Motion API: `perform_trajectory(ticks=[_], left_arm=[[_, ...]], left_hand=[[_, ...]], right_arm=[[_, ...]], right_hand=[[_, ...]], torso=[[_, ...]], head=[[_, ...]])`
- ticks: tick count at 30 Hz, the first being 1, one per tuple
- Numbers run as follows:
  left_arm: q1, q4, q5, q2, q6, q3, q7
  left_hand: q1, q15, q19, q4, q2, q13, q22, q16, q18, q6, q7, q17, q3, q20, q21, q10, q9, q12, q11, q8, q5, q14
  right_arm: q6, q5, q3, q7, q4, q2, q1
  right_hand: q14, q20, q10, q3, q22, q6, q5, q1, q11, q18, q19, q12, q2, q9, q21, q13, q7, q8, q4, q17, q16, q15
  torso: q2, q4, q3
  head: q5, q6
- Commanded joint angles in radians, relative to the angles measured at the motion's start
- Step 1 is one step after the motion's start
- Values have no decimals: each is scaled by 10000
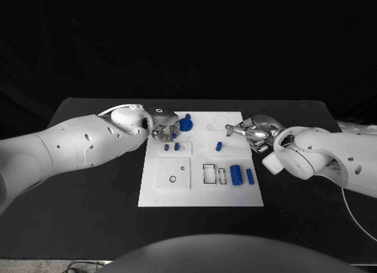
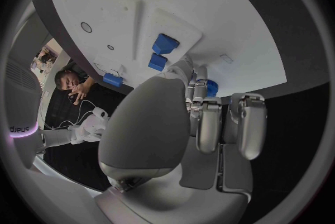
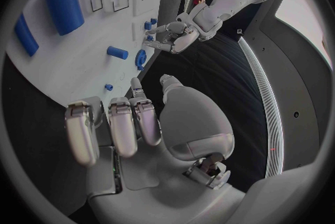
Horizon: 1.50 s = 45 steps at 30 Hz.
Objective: Assemble the parts on the task board
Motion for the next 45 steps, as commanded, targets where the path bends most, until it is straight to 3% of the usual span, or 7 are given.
perform_trajectory(ticks=[1, 12, 18, 26, 32, 40, 45], left_arm=[[1, 24, 27, -1, -217, 4, 115], [1, 63, 225, -97, -979, 16, 296], [1, 90, 304, -163, -1128, 20, 410], [26, 299, 637, -422, -1544, 48, 629], [128, 542, 1110, -706, -1902, 162, 870], [230, 1133, 3308, -1346, -2669, 280, 1673], [238, 1586, 5467, -1748, -3405, 313, 2219]], left_hand=[[-64, 81, 1038, 15, -96, -1, 2635, 25, -77, -139, -69, 2632, -89, 71, 24, -45, -43, -30, 61, -1, 37, 1023], [-682, 105, 1038, 2, -149, 4, 2635, 25, -77, -886, -166, 2632, -683, 140, 24, -189, -274, -29, 107, 4, 37, 1023], [-792, 104, 1038, 10, -148, 8, 2635, 25, -77, -876, -139, 2632, -862, 145, 24, -227, -285, -23, 113, 45, 37, 1023], [-1585, 63, 1038, 15, -108, 22, 2635, 25, -77, -759, -50, 2632, -1845, 126, 24, -281, -303, -6, 92, 99, 38, 1023], [-1901, 45, 1038, 29, -79, 27, 2635, 25, -77, -654, 47, 2632, -2237, 108, 24, -303, -303, 3, 79, 121, 38, 1023], [-3095, 43, 1038, 69, -360, 31, 2635, 25, -77, -469, 328, 2632, -3247, 104, 24, -309, -304, 11, 127, 142, 50, 1023], [-3188, 51, 1038, 57, -86, 45, 2635, 25, -77, -344, 347, 2632, -3478, 134, 24, -178, -296, 60, 134, 161, 96, 1023]], right_arm=[[159, -17, -1, -27, 10, 3, -6], [170, -17, -1, -63, -8, 2, -8], [169, -17, -1, -71, -14, -8, -11], [157, -17, -1, -71, -38, -12, -23], [88, -17, -1, -40, -86, -3, -35], [-240, -17, 0, 266, -77, -4, -40], [-521, -17, 1, 637, -62, -7, -23]], right_hand=[[1043, 25, 1047, -14, 2635, -51, 48, 14, -5, -68, 1064, 39, 123, 11, 45, 2634, -20, 68, 23, 2635, 41, -6], [1043, 24, 1047, -10, 2635, -52, 53, 23, -6, -68, 1064, 39, 143, 12, 45, 2634, -21, 75, 28, 2635, 41, -6], [1043, 24, 1047, -10, 2635, -52, 53, 23, -6, -68, 1064, 39, 143, 12, 45, 2634, -21, 75, 28, 2635, 41, -6], [1043, 24, 1047, 1, 2635, -58, 64, 42, -7, -68, 1064, 39, 170, 11, 45, 2634, -21, 80, 30, 2635, 41, -7], [1043, 24, 1047, 5, 2635, -63, 68, 49, -7, -68, 1064, 39, 179, 11, 45, 2634, -21, 81, 30, 2635, 41, -7], [1043, 24, 1047, -1, 2635, -88, 71, 79, -5, -68, 1064, 39, 170, 8, 45, 2634, -17, 82, 18, 2635, 41, -6], [1043, 30, 1047, -54, 2635, -157, 70, 213, -1, -68, 1064, 39, 140, 6, 45, 2634, -15, 146, -9, 2635, 41, -1]], torso=[[-9, -1, -1], [-11, -13, 0], [-3, -3, 1], [-13, 7, 1], [-12, 5, 2], [2, -6, 1], [-1, 9, 4]], head=[[16, 2], [20, 2], [2, 2], [10, 2], [16, 2], [-2, 2], [7, 2]])
